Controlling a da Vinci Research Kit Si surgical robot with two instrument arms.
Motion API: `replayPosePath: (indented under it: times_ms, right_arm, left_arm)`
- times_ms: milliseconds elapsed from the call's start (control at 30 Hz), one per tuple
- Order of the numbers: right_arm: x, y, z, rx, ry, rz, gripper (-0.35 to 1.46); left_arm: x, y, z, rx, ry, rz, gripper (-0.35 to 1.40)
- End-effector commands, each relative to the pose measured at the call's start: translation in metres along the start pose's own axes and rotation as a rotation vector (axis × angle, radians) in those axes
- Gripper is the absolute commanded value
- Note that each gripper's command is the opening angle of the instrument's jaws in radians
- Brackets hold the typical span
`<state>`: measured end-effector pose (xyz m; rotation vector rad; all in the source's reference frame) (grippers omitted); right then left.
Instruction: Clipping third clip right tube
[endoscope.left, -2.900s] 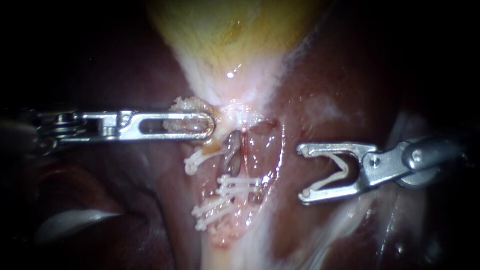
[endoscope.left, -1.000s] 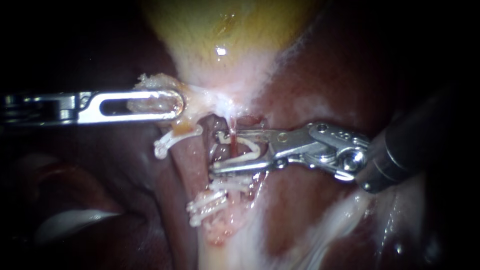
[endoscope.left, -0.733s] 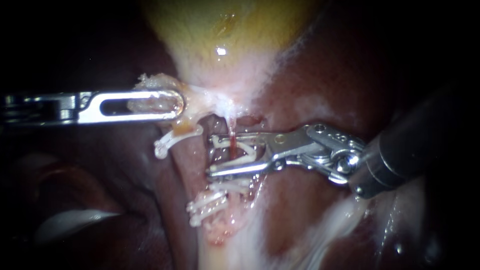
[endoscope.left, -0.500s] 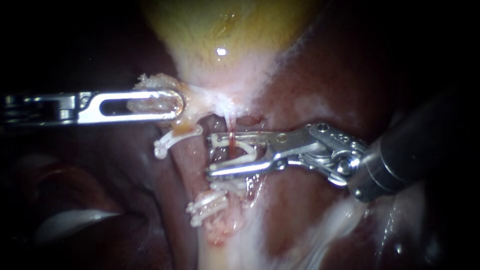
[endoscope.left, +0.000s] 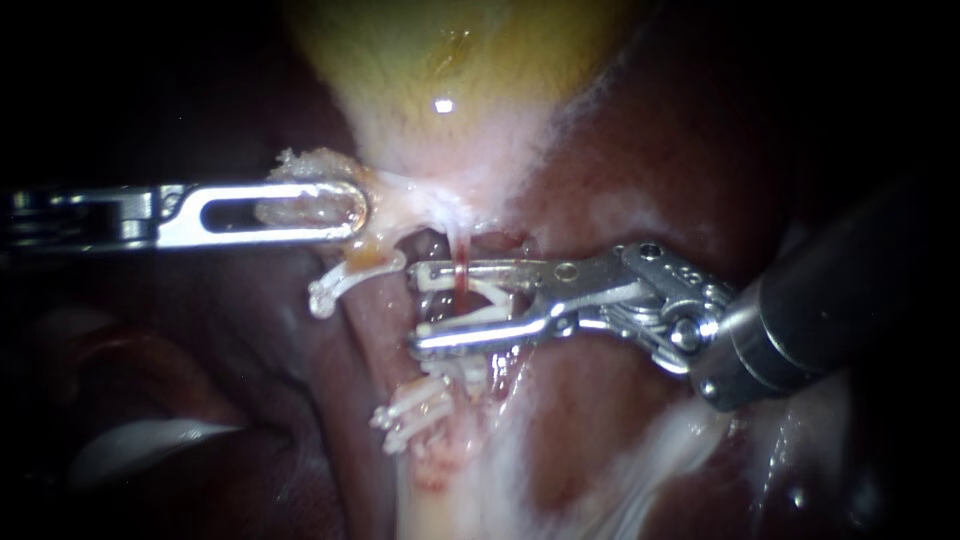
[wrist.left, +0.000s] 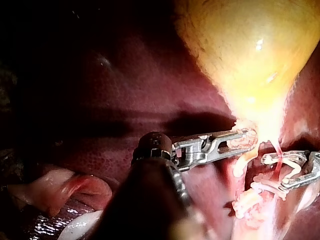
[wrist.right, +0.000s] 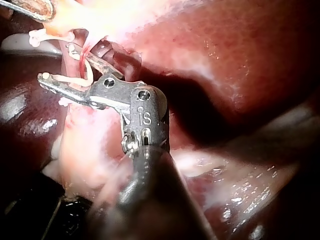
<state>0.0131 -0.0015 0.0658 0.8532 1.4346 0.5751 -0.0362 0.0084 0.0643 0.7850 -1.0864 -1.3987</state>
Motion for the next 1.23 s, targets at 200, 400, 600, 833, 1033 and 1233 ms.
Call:
replayPosePath:
  times_ms: [200,400,600,833,1033,1233]
  right_arm:
    - [0.0,0.0001,0.0,-0.006,0.002,0.035,0.3]
    - [-0.0002,0.0002,-0.0006,-0.009,0.003,0.123,-0.35]
    - [-0.0003,0.0005,-0.0012,-0.021,0.002,0.128,-0.35]
    - [-0.0005,0.0007,-0.0013,-0.026,-0.006,0.127,-0.35]
    - [-0.0005,0.0006,-0.0013,-0.026,-0.006,0.127,-0.35]
    - [-0.0005,0.0007,-0.0014,-0.026,-0.006,0.128,-0.35]
  left_arm:
    - [0.0001,0.0001,0.0,0.0,0.0,0.0,-0.35]
    - [0.0001,0.0001,0.0001,-0.001,-0.001,0.001,-0.35]
    - [0.0001,0.0002,0.0001,0.0,0.0,0.001,-0.35]
    - [0.0001,0.0002,0.0001,-0.001,-0.001,0.001,-0.35]
    - [0.0001,0.0002,0.0001,-0.001,-0.001,0.001,-0.35]
    - [0.0001,0.0003,0.0001,0.0,0.0,0.001,-0.35]
